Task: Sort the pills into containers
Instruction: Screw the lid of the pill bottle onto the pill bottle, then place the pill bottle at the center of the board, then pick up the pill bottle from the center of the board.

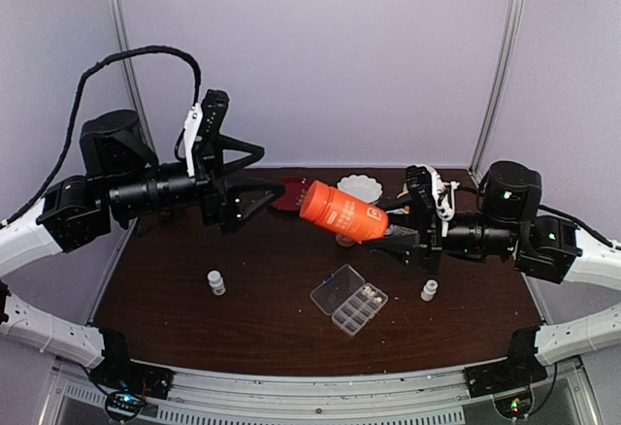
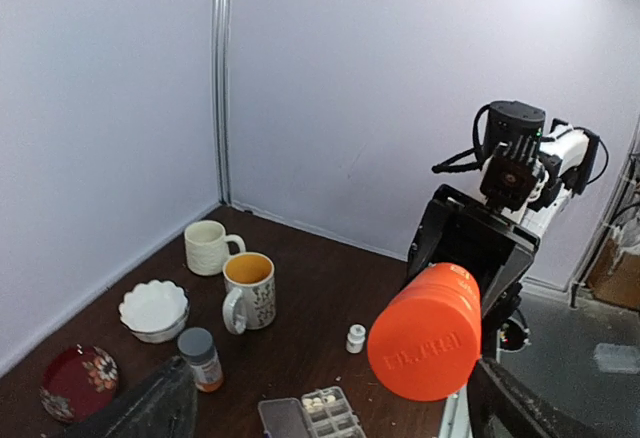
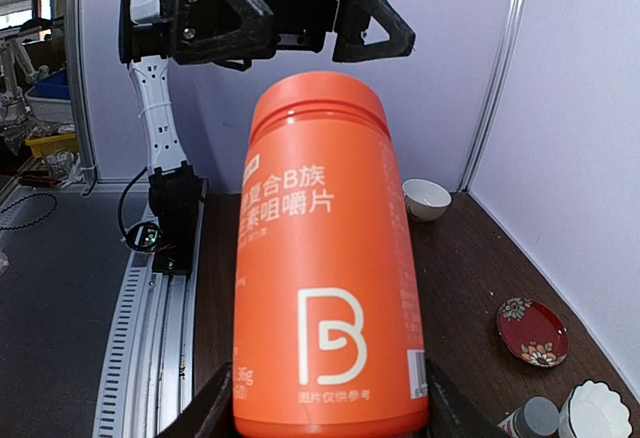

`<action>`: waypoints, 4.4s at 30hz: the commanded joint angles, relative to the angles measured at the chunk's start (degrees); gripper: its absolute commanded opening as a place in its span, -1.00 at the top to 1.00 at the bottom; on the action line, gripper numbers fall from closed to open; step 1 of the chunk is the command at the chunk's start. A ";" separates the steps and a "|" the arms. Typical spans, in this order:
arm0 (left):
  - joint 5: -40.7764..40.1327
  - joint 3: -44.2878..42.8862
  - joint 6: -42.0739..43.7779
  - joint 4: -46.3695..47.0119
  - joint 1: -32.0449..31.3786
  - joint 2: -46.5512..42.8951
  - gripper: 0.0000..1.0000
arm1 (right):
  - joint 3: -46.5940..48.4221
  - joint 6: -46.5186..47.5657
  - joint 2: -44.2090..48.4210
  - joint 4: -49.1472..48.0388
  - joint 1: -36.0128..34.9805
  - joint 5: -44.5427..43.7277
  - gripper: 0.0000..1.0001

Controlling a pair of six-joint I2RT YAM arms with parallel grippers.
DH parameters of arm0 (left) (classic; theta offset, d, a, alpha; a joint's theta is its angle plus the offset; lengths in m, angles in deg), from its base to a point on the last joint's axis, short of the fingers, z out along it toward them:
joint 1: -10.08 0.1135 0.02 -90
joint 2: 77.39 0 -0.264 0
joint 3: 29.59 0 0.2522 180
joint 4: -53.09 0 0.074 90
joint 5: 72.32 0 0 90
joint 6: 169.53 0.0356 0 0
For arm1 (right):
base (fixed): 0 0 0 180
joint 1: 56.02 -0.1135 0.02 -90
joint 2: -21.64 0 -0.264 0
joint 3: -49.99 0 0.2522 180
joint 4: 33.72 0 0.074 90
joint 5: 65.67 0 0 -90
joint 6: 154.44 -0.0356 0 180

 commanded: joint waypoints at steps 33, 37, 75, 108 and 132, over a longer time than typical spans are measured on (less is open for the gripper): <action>29.50 2.63 -26.66 -1.16 9.85 5.63 -0.27 | 8.29 2.75 -10.40 -1.22 -3.29 -3.43 1.00; 29.26 2.67 -25.36 -3.02 9.86 5.63 0.07 | 8.47 1.80 -11.20 -1.32 -3.30 -5.53 0.78; -18.24 -28.20 -11.77 -45.53 29.32 47.57 0.15 | -4.80 -9.82 -3.85 9.05 -2.96 -34.00 -0.99; -8.52 -11.10 -18.09 -30.72 29.25 24.63 -0.95 | -8.19 -37.57 -4.99 29.83 11.21 -36.59 -0.22; -6.77 4.55 -30.04 -12.11 29.52 8.00 -0.95 | -15.47 -48.19 -9.98 29.23 17.19 -34.34 0.09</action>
